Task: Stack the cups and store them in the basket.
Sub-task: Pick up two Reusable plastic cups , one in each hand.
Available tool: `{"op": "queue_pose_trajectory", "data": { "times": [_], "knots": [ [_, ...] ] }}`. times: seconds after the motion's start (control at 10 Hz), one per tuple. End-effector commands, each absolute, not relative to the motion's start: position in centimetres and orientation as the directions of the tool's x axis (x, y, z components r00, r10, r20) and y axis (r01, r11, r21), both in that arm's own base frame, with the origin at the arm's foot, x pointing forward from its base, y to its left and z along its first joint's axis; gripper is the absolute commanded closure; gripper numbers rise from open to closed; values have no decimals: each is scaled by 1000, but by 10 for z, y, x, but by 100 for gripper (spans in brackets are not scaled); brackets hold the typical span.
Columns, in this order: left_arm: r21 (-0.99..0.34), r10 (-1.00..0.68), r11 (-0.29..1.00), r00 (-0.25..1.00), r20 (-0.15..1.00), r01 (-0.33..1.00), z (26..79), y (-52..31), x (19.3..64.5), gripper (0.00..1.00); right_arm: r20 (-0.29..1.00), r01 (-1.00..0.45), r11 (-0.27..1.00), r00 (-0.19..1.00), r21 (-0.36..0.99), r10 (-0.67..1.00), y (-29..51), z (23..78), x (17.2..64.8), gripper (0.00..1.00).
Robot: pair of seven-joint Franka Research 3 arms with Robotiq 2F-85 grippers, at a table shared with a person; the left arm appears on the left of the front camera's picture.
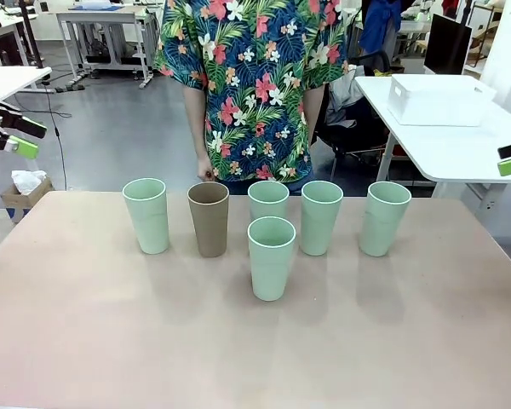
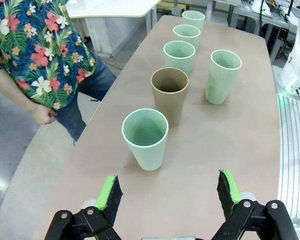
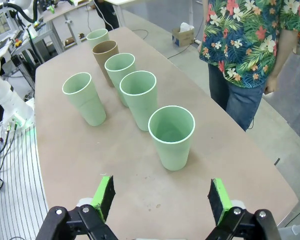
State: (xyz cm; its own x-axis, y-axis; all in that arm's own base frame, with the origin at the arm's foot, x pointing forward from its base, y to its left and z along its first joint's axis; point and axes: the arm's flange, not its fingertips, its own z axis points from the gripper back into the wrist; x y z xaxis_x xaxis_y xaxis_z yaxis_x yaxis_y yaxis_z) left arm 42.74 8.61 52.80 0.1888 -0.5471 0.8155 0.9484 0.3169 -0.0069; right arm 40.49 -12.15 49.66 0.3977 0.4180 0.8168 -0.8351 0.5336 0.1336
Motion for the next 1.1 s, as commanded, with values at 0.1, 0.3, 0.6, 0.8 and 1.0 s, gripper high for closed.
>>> {"op": "queue_pose_trajectory", "data": {
  "times": [0.1, 0.3, 0.6, 0.8, 1.0],
  "knots": [
    [-7, -550, 306, 183, 815, 952, 529, 87, 427, 0, 823, -838, 530, 389, 130, 414, -120, 497, 406, 0],
    [-7, -550, 306, 183, 815, 952, 529, 87, 427, 0, 823, -838, 530, 389, 130, 414, -120, 497, 406, 0],
    [-7, -550, 306, 183, 815, 952, 529, 87, 427, 0, 823, -838, 530, 389, 130, 414, -120, 497, 406, 0],
    [-7, -547, 317, 189, 816, 948, 528, 86, 427, 0, 817, -835, 534, 398, 134, 418, -122, 497, 405, 0],
    [-69, -515, 334, 243, 822, 940, 520, 98, 476, 0, 807, -864, 453, 421, 218, 414, -129, 493, 464, 0]
  ]
}}
